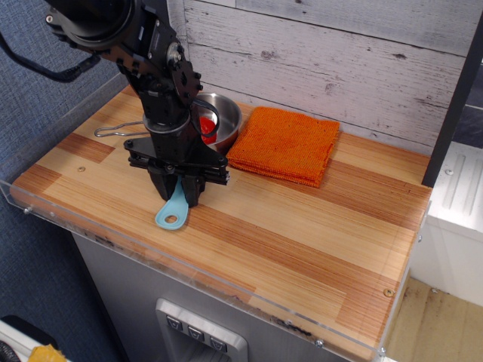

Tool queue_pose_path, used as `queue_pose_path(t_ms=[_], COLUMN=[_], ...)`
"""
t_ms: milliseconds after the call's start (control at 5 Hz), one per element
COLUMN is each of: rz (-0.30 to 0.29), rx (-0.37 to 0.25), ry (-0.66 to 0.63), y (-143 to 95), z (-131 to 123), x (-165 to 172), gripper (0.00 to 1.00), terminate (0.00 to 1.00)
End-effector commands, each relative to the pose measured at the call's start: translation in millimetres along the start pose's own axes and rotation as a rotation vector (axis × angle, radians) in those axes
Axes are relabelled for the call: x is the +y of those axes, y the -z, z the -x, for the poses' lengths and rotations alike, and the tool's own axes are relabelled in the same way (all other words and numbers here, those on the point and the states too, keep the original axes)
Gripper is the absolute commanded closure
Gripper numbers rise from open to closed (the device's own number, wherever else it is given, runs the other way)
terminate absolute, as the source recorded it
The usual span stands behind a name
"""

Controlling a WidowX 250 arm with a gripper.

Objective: Pick up the brush and place it on the right of the orange cloth

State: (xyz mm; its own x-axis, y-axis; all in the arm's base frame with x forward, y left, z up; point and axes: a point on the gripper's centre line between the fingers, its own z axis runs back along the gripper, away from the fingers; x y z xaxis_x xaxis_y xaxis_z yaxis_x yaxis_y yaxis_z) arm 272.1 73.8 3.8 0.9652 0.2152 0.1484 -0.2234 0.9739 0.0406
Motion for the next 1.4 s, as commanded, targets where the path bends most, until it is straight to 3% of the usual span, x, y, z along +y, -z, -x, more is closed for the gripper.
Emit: queue_pose_path(t_ms=[0,200,400,600,800,1200], rz=[-0.03,-0.061,0.01,0.119,0.132,0.079], rx=[0.095,0.092,0.033,0.009,0.044,0.047], ry=[-0.065,-0.029,0.026,0.099,0.116,0.084], y=[-42,-63,-81,-79,-62,-42], z=[17,12,-3,-27,-38,-40], x=[0,-24,-63,-112,-148,-192], gripper=[1.0,1.0,1.0,1.0,1.0,1.0], terminate=[0.0,0.0,0.0,0.0,0.0,0.0])
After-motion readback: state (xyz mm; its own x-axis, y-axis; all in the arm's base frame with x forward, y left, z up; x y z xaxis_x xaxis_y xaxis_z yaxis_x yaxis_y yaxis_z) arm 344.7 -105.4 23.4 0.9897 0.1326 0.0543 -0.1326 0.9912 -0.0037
